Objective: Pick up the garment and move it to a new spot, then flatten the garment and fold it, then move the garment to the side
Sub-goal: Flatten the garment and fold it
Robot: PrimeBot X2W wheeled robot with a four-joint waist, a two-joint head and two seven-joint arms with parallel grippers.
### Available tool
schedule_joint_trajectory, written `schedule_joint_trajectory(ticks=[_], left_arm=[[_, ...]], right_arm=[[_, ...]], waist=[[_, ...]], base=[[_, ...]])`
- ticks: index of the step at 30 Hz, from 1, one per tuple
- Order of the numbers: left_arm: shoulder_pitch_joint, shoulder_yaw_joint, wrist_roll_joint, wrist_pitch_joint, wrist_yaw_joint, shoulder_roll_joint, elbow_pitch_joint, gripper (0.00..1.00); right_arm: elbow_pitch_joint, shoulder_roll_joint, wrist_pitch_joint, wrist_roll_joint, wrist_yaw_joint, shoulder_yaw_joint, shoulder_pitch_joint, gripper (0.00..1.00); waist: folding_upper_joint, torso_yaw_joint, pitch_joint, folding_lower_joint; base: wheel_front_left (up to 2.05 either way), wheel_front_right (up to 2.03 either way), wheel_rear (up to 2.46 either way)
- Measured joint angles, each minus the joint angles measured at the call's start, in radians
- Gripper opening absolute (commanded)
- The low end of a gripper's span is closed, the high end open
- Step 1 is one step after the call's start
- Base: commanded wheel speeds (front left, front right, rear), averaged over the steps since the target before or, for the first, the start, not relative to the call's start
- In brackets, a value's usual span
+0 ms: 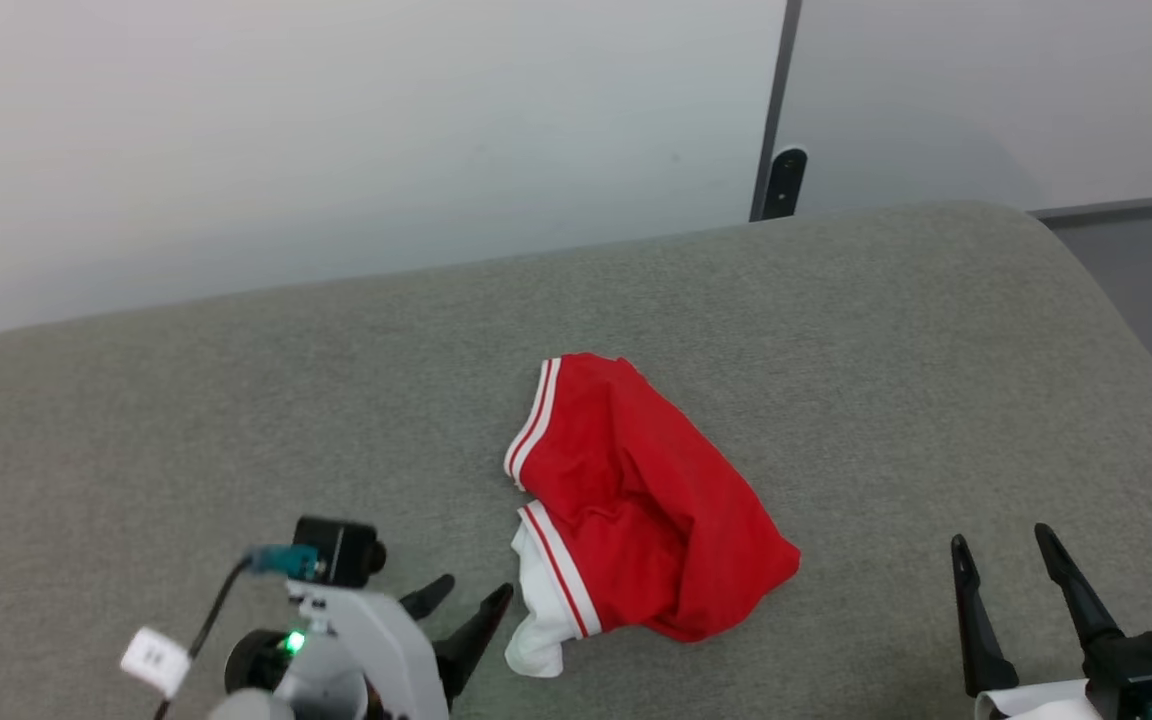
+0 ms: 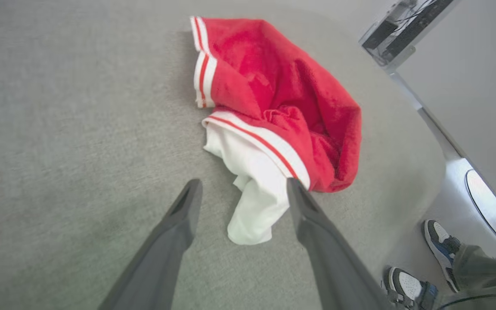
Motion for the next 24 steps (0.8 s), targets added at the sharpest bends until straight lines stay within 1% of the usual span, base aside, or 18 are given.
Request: schedule_joint_trajectory(ticks=[2, 4, 6, 10, 13, 17, 21, 24], left_arm=[[-0.032, -0.006, -0.025, 0.081, 0.006, 0.004, 0.014, 1.0], [-0.063, -0.005, -0.052, 0.158, 0.033, 0.006, 0.031, 1.0], [-0.09, -0.012, -0.062, 0.23, 0.051, 0.013, 0.044, 1.0], [-0.133, -0.028, -0.073, 0.348, 0.09, 0.024, 0.068, 1.0], [-0.15, -0.033, -0.094, 0.418, 0.121, 0.024, 0.084, 1.0], [-0.173, -0.044, -0.09, 0.495, 0.161, 0.039, 0.104, 1.0], [-0.184, -0.06, -0.105, 0.573, 0.183, 0.037, 0.105, 1.0], [-0.19, -0.062, -0.114, 0.598, 0.195, 0.037, 0.097, 1.0]], right_arm=[[0.01, 0.0, 0.0, 0.006, 0.0, 0.007, -0.007, 1.0], [0.017, -0.001, 0.0, 0.007, 0.0, 0.017, -0.014, 1.0], [0.021, 0.0, 0.0, 0.016, 0.0, 0.026, -0.02, 1.0], [0.028, 0.0, 0.0, 0.026, 0.0, 0.036, -0.033, 1.0], [0.036, -0.001, 0.0, 0.032, 0.0, 0.042, -0.034, 1.0], [0.039, 0.0, 0.0, 0.039, 0.0, 0.048, -0.04, 1.0], [0.042, 0.0, 0.0, 0.045, 0.0, 0.049, -0.04, 1.0], [0.041, 0.0, 0.0, 0.051, 0.0, 0.05, -0.041, 1.0]], waist=[[0.0, -0.009, 0.003, 0.0], [0.0, -0.019, 0.007, 0.0], [0.0, -0.029, 0.012, 0.0], [0.0, -0.051, 0.026, 0.0], [0.0, -0.068, 0.036, 0.0], [0.0, -0.09, 0.048, 0.0], [0.0, -0.104, 0.057, 0.0], [0.0, -0.109, 0.066, 0.0]], base=[[0.0, 0.0, 0.0], [0.0, 0.0, 0.0], [0.0, 0.0, 0.0], [0.0, 0.0, 0.0], [0.0, 0.0, 0.0], [0.0, 0.0, 0.0], [0.0, 0.0, 0.0], [0.0, 0.0, 0.0]])
